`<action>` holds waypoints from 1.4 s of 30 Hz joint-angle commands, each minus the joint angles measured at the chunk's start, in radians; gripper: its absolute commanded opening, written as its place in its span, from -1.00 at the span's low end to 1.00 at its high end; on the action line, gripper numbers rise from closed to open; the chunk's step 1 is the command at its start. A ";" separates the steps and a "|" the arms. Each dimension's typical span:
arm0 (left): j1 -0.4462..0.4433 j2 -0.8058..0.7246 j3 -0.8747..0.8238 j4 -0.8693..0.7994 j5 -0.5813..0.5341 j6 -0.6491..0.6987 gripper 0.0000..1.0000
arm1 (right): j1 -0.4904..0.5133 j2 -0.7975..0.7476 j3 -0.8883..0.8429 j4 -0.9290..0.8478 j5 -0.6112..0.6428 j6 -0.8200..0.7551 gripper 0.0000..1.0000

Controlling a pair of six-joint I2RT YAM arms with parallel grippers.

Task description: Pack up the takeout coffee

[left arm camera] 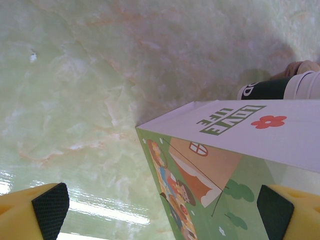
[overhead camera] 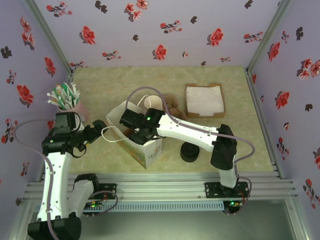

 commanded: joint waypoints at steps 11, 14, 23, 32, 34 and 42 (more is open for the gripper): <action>-0.002 0.002 0.002 0.007 0.017 0.026 0.98 | -0.005 0.035 -0.036 -0.001 -0.024 0.024 0.38; -0.002 0.004 0.002 0.006 0.018 0.025 0.98 | -0.005 0.034 -0.043 0.006 -0.026 0.026 0.38; -0.003 0.003 0.001 0.007 0.017 0.025 0.98 | -0.004 0.033 -0.051 0.019 -0.028 0.026 0.37; -0.004 0.005 0.002 0.008 0.018 0.026 0.98 | -0.005 0.034 -0.054 0.024 -0.033 0.025 0.37; -0.003 0.006 0.001 0.008 0.018 0.025 0.98 | -0.005 0.034 -0.054 0.024 -0.032 0.025 0.37; -0.003 0.007 0.002 0.009 0.018 0.027 0.98 | -0.005 0.036 -0.051 0.026 -0.034 0.025 0.37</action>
